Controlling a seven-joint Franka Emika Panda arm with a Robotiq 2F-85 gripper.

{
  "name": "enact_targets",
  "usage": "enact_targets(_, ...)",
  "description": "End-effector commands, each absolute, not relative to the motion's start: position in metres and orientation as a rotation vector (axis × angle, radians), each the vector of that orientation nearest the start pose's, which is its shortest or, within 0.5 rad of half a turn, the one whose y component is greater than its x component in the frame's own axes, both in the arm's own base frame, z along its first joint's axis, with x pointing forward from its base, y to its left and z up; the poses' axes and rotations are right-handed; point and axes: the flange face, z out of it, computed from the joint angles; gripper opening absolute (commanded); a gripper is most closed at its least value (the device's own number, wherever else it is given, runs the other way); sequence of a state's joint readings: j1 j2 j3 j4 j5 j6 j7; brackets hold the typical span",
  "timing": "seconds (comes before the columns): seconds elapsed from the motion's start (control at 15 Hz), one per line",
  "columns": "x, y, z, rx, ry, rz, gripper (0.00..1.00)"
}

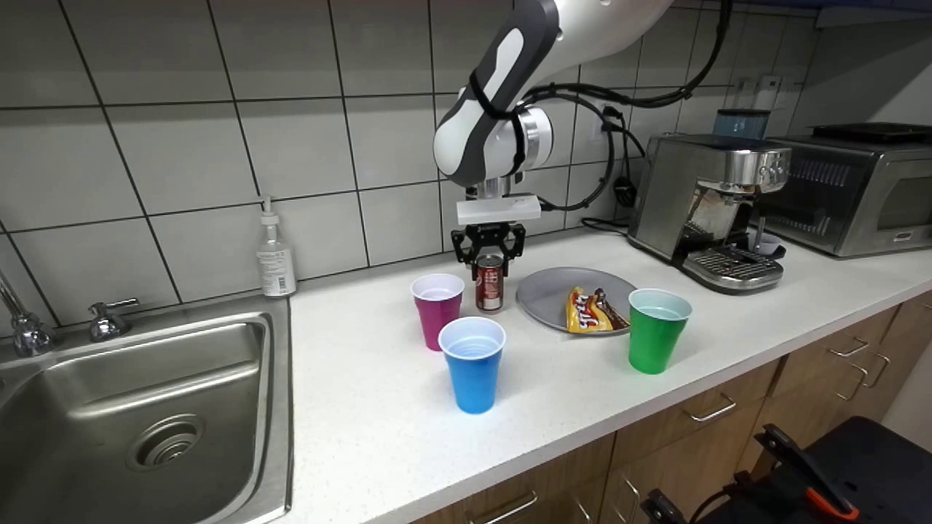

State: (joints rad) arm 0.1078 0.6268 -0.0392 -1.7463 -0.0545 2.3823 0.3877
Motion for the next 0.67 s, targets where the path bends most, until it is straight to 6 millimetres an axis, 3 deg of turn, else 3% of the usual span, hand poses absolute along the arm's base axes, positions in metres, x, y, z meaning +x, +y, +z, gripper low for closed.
enact_targets(0.0,0.676,0.05,0.22,-3.163,0.408,-0.01,0.38)
enact_targets(0.07,0.676,0.05,0.219,-3.162,0.406,-0.006,0.38)
enact_targets(0.13,0.676,0.05,0.218,-3.163,0.408,-0.006,0.59)
enact_targets(0.2,0.677,0.049,0.219,-3.161,0.409,-0.011,0.88)
enact_targets(0.4,0.676,0.047,0.225,-3.148,0.411,-0.032,0.99)
enact_targets(0.6,0.675,0.044,0.232,-3.129,0.404,-0.047,1.0)
